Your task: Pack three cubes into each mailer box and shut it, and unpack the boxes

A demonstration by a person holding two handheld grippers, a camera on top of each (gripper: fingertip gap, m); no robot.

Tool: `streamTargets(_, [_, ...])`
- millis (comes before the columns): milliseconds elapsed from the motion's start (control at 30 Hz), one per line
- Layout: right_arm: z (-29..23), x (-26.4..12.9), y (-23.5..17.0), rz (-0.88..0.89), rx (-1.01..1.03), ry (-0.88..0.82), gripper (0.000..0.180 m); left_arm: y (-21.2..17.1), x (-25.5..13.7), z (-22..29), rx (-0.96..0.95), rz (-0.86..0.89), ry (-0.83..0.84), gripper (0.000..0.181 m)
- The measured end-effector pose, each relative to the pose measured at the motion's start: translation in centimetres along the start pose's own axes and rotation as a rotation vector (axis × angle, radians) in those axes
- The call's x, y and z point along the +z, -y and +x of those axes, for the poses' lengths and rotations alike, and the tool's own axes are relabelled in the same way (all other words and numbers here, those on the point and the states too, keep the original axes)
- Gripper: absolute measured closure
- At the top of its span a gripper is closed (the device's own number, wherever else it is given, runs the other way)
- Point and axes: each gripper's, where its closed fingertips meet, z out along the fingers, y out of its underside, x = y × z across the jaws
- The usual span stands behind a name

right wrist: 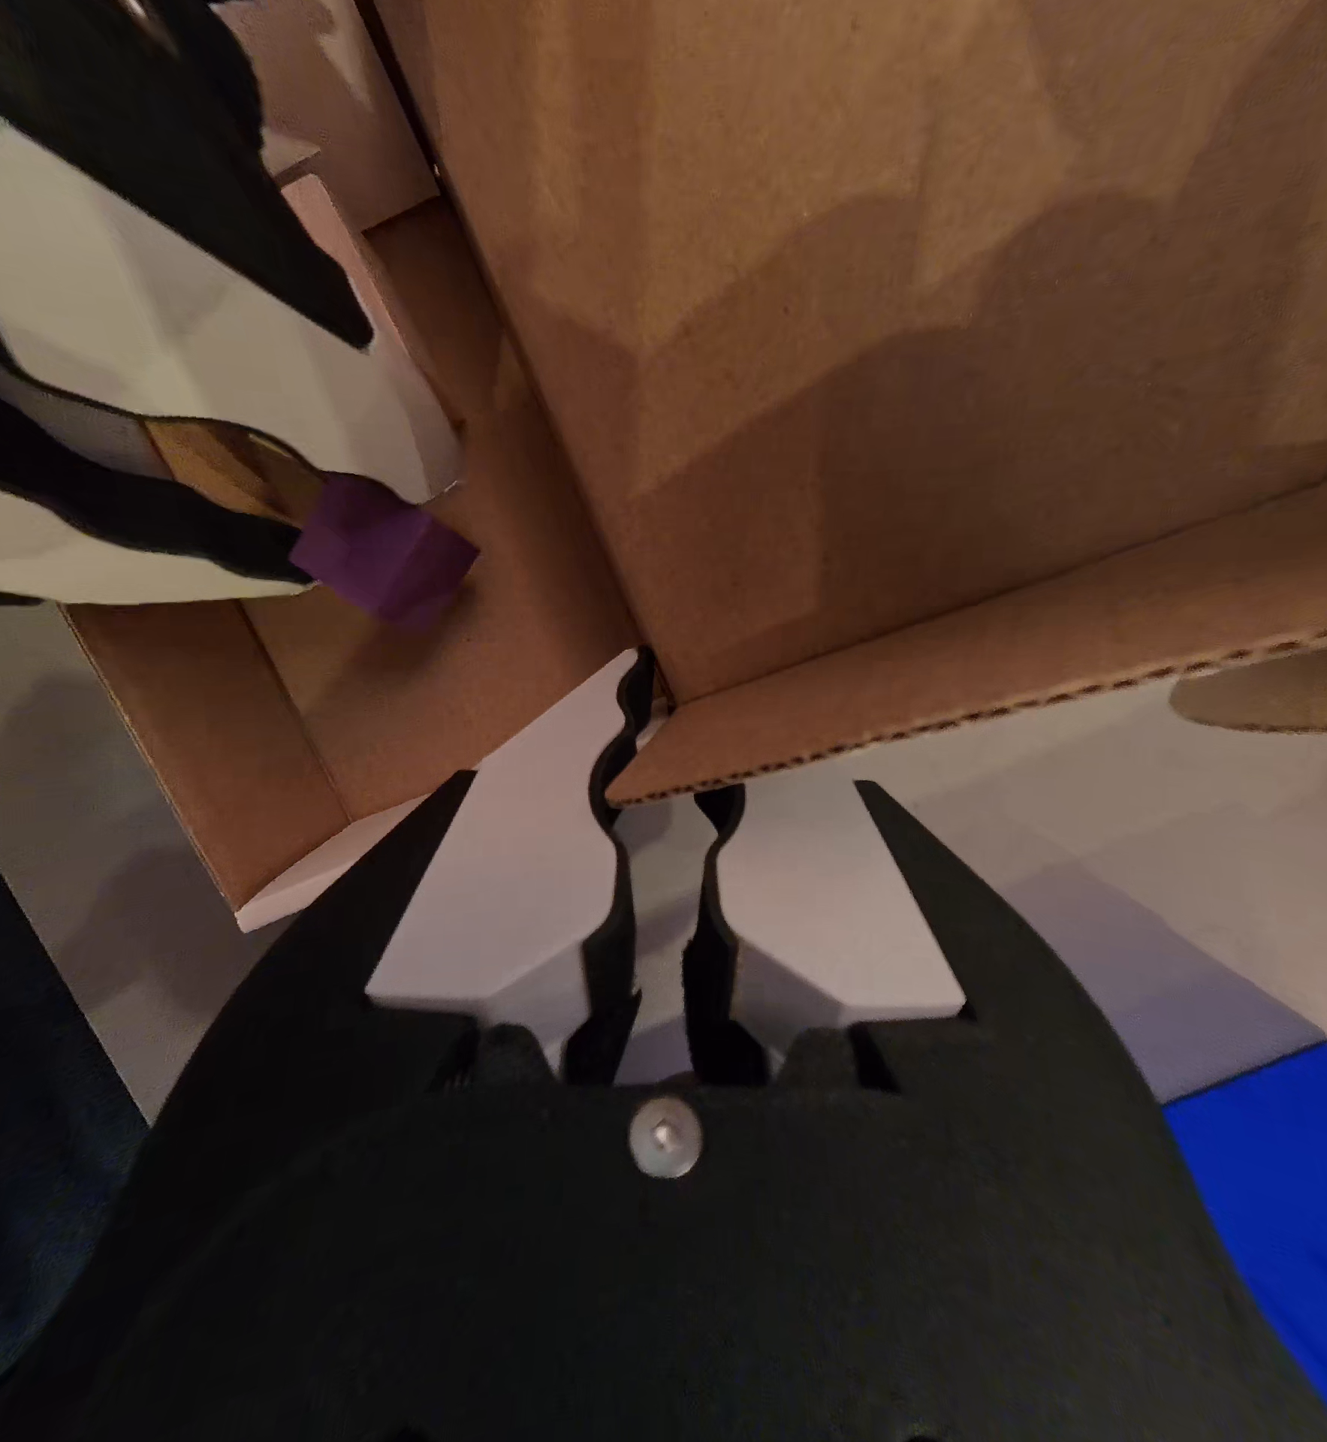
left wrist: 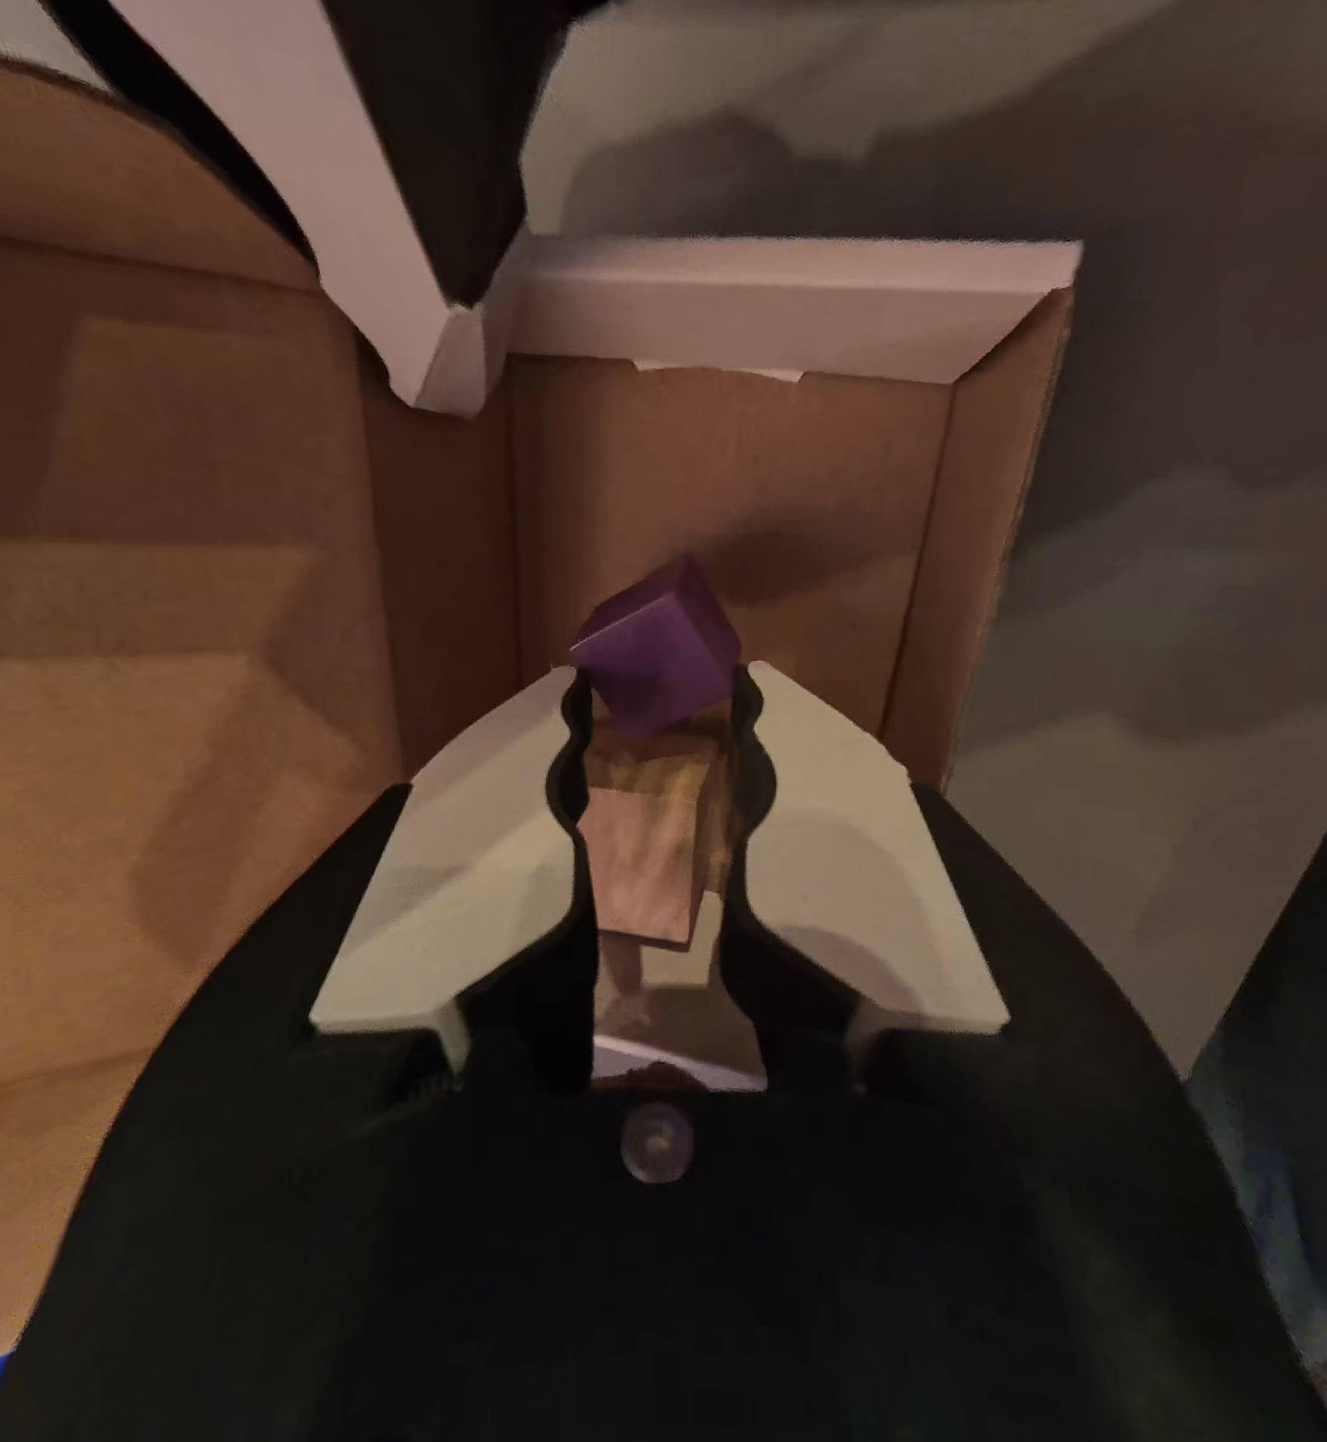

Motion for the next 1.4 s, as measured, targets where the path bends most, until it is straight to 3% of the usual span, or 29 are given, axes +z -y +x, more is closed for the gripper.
streamTargets(167, [-0.1, 0.0, 0.0, -0.001, 0.001, -0.002, 0.175, -1.6, 1.0, -0.8, 0.007, -0.104, 0.061, 0.146])
streamTargets(300, [-0.1, 0.0, 0.0, 0.0, 0.001, -0.001, 0.175, -1.6, 0.6, -0.8, 0.004, -0.099, 0.062, 0.126])
streamTargets(500, [-0.1, 0.0, 0.0, 0.005, 0.003, 0.001, 0.175, -2.4, -5.0, -1.5, -0.025, -0.012, 0.127, 0.129])
streamTargets(600, [-0.1, 0.0, 0.0, 0.004, 0.002, 0.001, 0.175, -5.8, -9.7, -3.0, -0.092, 0.005, 0.218, 0.133])
streamTargets(700, [-0.1, 0.0, 0.0, 0.004, 0.003, 0.002, 0.175, -11.7, -13.9, -4.7, -0.202, -0.025, 0.297, 0.134])
streamTargets(833, [-0.1, 0.0, 0.0, 0.001, 0.004, -0.001, 0.175, -19.8, -16.5, -5.3, -0.309, -0.11, 0.334, 0.134])
streamTargets(1000, [-0.1, 0.0, 0.0, -0.002, 0.009, -0.002, 0.175, -25.8, -14.9, -4.4, -0.414, -0.162, 0.27, 0.134])
streamTargets(1233, [0.0, 0.0, 0.0, 0.006, 0.015, -0.003, 0.175, -28.4, -8.5, -2.4, -0.311, -0.246, 0.145, 0.13])
streamTargets(1400, [0.0, 0.0, 0.0, 0.009, 0.014, 0.003, 0.175, -28.5, -6.3, -2.8, -0.246, -0.22, 0.098, 0.141])
